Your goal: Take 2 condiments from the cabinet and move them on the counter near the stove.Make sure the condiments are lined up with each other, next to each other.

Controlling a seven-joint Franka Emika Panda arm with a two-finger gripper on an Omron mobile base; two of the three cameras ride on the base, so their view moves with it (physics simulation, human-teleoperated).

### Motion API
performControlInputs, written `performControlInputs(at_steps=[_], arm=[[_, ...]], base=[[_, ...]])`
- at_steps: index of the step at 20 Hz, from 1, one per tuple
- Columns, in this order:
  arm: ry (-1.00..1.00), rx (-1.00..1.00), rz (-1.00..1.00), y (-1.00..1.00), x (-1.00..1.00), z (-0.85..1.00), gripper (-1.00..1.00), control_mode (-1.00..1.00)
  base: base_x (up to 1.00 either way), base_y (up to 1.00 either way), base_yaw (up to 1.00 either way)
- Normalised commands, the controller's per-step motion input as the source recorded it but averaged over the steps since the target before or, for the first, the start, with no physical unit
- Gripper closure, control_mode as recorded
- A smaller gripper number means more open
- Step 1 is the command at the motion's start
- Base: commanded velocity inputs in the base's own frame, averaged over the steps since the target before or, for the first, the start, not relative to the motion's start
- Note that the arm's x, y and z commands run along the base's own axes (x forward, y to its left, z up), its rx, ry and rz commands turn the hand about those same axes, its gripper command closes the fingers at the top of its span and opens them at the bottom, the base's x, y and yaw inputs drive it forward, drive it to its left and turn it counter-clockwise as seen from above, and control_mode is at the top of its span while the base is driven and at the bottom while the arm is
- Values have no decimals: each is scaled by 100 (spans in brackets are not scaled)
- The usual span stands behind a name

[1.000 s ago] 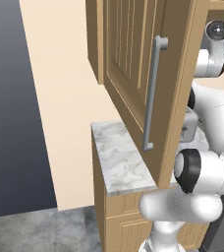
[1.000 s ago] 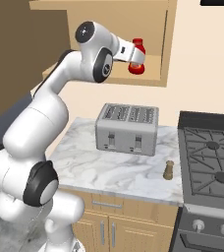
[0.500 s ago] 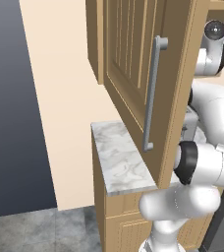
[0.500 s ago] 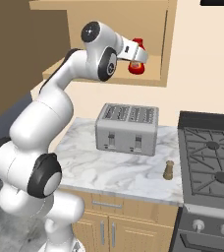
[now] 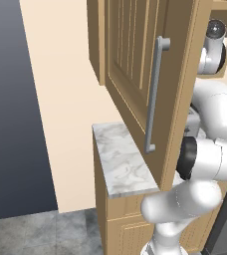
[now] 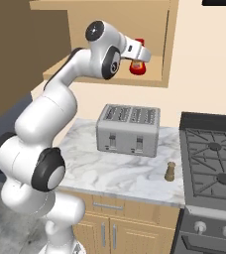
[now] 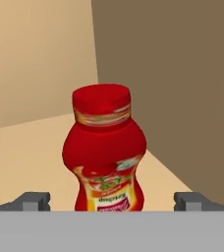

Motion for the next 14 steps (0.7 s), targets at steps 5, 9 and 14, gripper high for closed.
performControlInputs(at_steps=[5,9,14], arm=[[3,0,0,-5,20,0,-100,-100],[3,0,0,-8,18,0,-100,-100],[2,0,0,-10,13,0,-100,-100]], base=[[0,0,0],[0,0,0],[0,0,0]])
